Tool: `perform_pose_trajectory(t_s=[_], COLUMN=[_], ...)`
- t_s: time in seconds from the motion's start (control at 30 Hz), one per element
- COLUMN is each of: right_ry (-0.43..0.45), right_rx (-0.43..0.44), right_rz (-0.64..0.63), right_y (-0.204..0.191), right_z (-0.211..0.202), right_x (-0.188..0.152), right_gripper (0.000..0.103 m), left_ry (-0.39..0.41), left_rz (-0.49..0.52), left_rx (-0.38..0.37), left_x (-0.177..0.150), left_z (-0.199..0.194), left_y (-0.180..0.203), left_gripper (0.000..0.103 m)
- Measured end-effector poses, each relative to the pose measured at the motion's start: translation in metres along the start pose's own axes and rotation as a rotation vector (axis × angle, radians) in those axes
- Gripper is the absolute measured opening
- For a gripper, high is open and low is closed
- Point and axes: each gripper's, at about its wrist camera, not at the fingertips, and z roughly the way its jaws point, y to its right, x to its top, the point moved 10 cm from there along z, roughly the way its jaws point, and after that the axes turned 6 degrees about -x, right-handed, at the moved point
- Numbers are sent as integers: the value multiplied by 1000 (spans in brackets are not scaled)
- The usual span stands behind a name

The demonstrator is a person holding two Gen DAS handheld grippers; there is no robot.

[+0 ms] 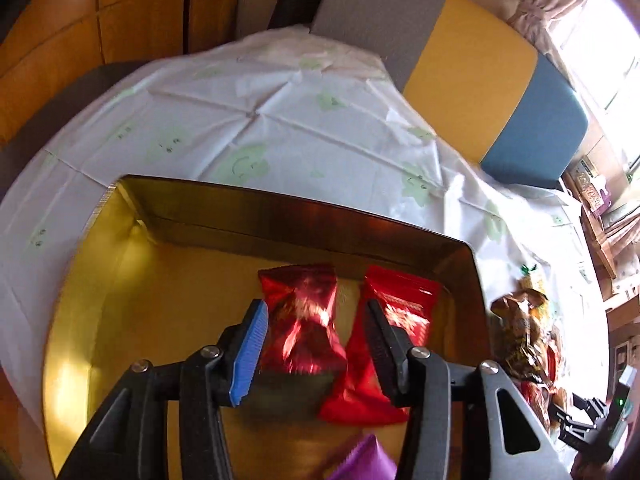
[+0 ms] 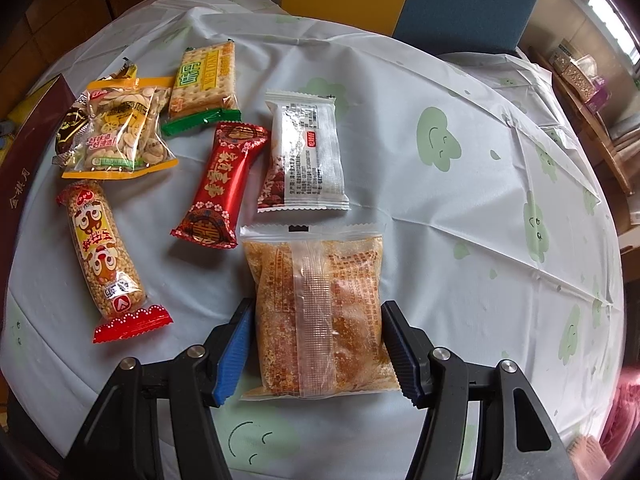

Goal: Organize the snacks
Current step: 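Lower the red foil packet into the gold tray and open the left tool, then raise the open left tool away from the gold tray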

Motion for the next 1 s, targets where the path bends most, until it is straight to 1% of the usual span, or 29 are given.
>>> perform_pose_trajectory(t_s=[0.1, 0.27, 0.43, 0.53, 0.7, 0.83, 1.0], right_ry=[5, 15, 28, 31, 37, 44, 44], right_rx=[-5, -20, -35, -39, -48, -58, -60], right_rz=[-7, -25, -48, -57, -66, -80, -76], right_y=[0, -1, -4, -6, -7, -8, -8], right_z=[0, -2, -4, -4, -6, -7, -8], right_x=[0, -1, 0, 0, 0, 0, -1], right_gripper=[63, 63, 63, 62, 61, 61, 61], left_ry=[52, 109, 178, 192, 213, 225, 221], left_rz=[25, 76, 132, 142, 179, 185, 186], left_rx=[3, 22, 68, 87, 129, 141, 148], left_x=[-11, -39, -60, -75, -90, -99, -109], left_z=[-23, -53, -80, -94, -107, -114, -118], left_y=[8, 23, 31, 33, 34, 31, 25], left_gripper=[50, 50, 50, 50, 50, 50, 50])
